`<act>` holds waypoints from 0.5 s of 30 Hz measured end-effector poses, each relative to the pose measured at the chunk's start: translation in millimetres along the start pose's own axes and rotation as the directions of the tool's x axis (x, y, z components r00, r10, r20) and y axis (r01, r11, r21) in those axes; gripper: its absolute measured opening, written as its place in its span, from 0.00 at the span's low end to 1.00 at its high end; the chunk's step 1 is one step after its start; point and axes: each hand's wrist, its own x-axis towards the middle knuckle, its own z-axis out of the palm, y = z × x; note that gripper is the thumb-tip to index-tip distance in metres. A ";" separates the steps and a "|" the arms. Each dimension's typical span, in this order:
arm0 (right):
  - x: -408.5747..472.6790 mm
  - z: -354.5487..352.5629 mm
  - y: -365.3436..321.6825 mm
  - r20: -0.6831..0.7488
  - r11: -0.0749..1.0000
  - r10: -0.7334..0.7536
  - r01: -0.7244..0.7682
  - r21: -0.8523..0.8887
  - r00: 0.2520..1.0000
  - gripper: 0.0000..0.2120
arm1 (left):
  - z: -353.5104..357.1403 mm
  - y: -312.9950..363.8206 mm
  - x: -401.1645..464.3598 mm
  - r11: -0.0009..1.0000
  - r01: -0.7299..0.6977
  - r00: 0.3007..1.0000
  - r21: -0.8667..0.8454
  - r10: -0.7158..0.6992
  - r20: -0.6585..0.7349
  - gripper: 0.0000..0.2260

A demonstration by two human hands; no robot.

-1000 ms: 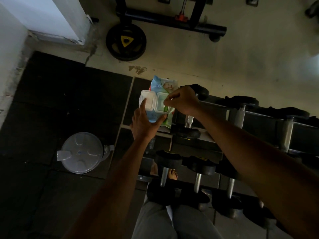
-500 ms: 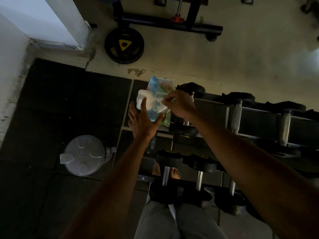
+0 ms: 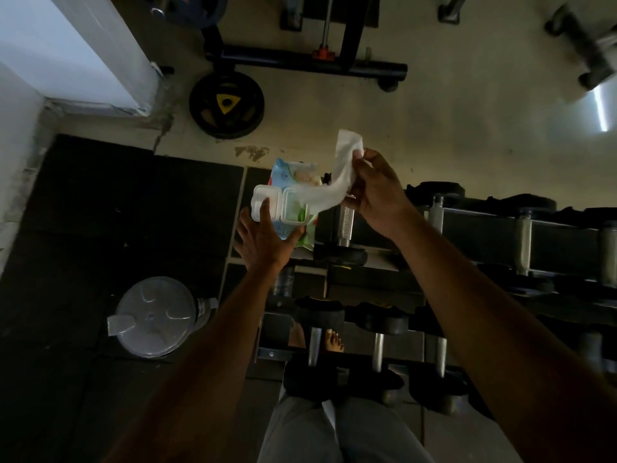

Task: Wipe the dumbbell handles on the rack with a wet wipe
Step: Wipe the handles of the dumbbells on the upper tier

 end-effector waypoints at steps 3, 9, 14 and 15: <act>-5.0 -4.1 -4.1 -0.107 0.915 -0.051 0.003 -0.404 0.993 0.12 | -1.8 1.7 -3.8 0.998 -0.002 1.000 0.058 0.003 -0.019 0.50; -24.5 -36.8 0.4 -0.028 0.948 0.224 -0.225 -0.227 0.974 0.19 | -17.2 16.8 -22.4 0.997 -0.070 0.994 0.023 0.072 -0.078 0.42; -37.4 -60.7 3.6 -0.144 0.936 0.153 -0.190 -0.295 0.978 0.28 | -22.6 34.5 -40.9 0.974 -0.193 0.977 -0.115 0.180 -0.115 0.34; -39.5 -63.7 3.8 -0.178 0.929 0.119 -0.173 -0.326 0.977 0.27 | -21.7 38.6 -44.6 0.967 -0.213 0.973 -0.139 0.197 -0.124 0.32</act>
